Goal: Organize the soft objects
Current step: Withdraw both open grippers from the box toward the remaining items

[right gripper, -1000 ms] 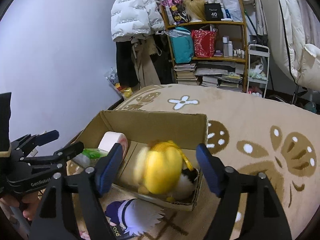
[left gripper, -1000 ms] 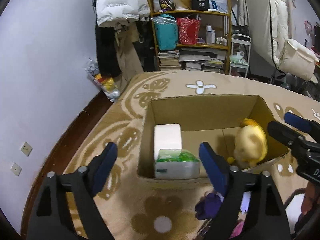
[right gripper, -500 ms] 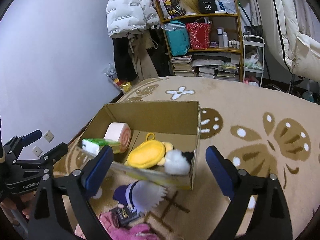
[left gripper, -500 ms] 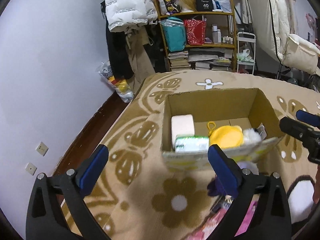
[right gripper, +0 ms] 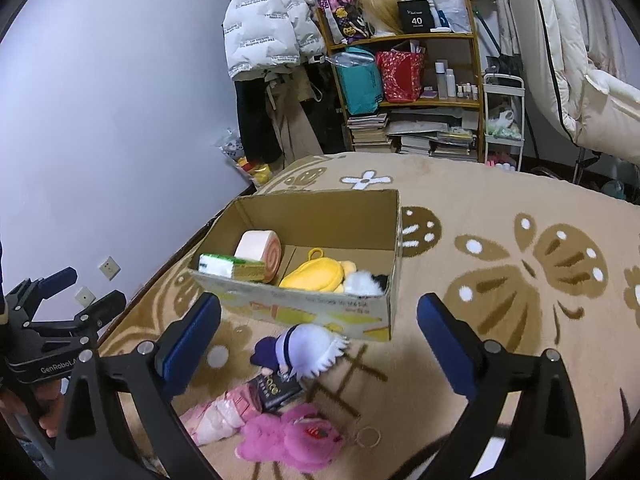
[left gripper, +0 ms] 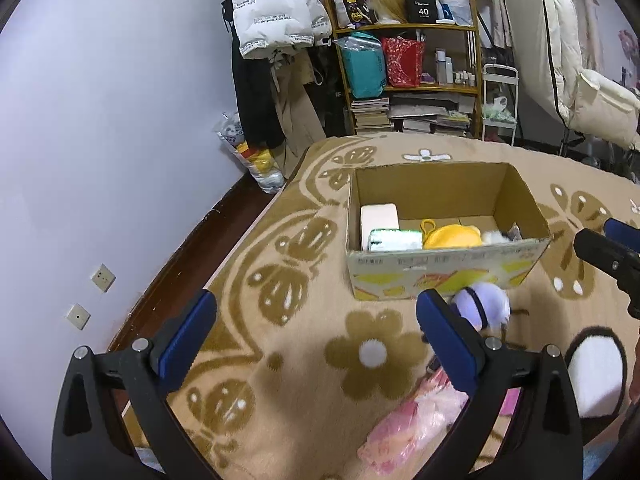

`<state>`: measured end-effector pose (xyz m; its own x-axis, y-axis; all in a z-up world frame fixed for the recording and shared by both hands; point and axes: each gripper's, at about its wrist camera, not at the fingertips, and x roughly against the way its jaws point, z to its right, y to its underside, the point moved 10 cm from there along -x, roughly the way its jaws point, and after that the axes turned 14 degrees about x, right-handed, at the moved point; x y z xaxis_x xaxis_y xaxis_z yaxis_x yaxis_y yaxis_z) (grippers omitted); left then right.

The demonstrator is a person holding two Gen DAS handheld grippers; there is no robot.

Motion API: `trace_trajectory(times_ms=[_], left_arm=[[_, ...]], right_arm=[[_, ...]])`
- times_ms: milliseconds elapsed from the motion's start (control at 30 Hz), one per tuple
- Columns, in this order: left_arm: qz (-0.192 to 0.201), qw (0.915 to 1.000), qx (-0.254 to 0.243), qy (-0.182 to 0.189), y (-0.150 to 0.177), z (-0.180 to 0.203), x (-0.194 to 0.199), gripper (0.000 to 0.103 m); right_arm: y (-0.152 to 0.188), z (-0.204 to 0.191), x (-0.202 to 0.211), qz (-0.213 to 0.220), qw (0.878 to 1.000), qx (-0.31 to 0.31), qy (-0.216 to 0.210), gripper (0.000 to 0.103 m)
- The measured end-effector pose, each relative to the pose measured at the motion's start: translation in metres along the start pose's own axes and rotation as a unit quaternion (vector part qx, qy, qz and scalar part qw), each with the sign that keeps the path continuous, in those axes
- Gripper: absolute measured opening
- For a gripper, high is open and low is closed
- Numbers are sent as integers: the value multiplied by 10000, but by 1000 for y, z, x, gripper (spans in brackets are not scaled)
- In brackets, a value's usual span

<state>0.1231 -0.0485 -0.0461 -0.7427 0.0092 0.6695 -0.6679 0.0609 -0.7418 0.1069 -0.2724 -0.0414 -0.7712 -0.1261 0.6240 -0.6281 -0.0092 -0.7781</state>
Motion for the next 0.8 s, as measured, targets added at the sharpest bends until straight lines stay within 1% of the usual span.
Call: trace_trajectory(times_ms=[200, 433, 500, 600, 733, 800], left_arm=[[-191, 9997, -26, 123, 20, 3, 0, 99], [-542, 9982, -47, 239, 42, 14, -16, 99], [-693, 9972, -91, 262, 50, 17, -23, 99], [-951, 9943, -215, 425, 62, 26, -31, 99], [-1145, 9914, -327, 547, 74, 36, -38, 99], [-1254, 9898, -356, 576, 80, 40, -41, 99]], right_arm=[[12, -11, 6, -87, 10000, 36, -9, 103], [27, -14, -2, -299, 9994, -79, -134, 103], [33, -13, -8, -393, 9990, -139, -149, 103], [40, -10, -16, -504, 9982, -256, -176, 103], [46, -6, -24, -596, 9975, -362, -128, 103], [50, -5, -29, -662, 9967, -435, -179, 103]])
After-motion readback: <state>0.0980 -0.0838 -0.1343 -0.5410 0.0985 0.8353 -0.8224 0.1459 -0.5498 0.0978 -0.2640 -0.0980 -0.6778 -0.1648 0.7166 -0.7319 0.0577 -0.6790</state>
